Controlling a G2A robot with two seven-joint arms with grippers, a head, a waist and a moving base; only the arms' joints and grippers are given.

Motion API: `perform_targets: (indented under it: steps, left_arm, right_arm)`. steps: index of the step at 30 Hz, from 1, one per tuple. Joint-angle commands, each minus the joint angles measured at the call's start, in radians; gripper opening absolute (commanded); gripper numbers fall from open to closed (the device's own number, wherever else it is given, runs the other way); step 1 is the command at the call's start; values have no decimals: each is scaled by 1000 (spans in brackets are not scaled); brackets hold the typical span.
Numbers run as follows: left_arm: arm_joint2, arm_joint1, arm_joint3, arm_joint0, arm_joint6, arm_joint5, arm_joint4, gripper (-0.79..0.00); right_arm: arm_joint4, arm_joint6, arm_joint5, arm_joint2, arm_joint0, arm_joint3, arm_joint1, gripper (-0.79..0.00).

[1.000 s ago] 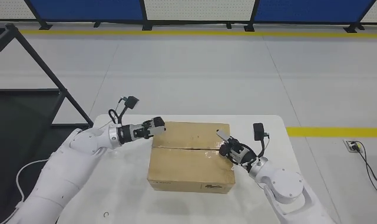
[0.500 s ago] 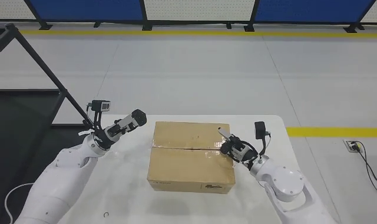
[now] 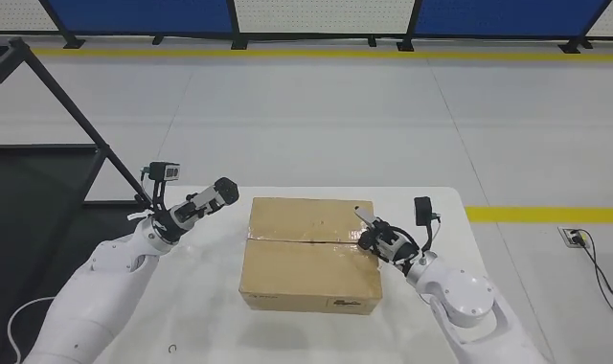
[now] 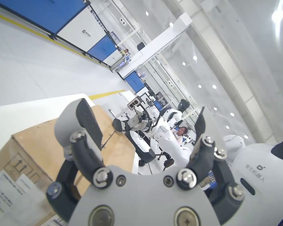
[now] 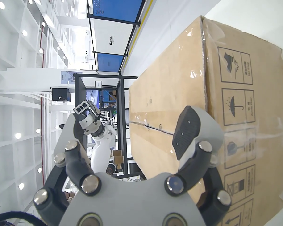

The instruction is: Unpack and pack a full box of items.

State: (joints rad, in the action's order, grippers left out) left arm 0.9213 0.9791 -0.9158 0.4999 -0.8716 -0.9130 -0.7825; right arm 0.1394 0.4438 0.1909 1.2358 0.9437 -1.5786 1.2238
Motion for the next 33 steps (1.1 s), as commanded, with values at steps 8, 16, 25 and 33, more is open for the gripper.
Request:
perform_targets:
  steps: [8, 16, 25, 33]
  left_arm:
    - [100, -25, -157, 196, 317, 160, 88, 0]
    - [288, -83, -435, 489, 453, 370, 130, 0]
    - [288, -83, -435, 489, 453, 370, 130, 0]
    - [290, -72, -425, 511, 539, 449, 75, 0]
  right_arm:
    - [0, 0, 0, 0, 0, 0, 0, 0]
    - [0, 0, 0, 0, 0, 0, 0, 0]
    - [0, 0, 0, 0, 0, 0, 0, 0]
    - [0, 0, 0, 0, 0, 0, 0, 0]
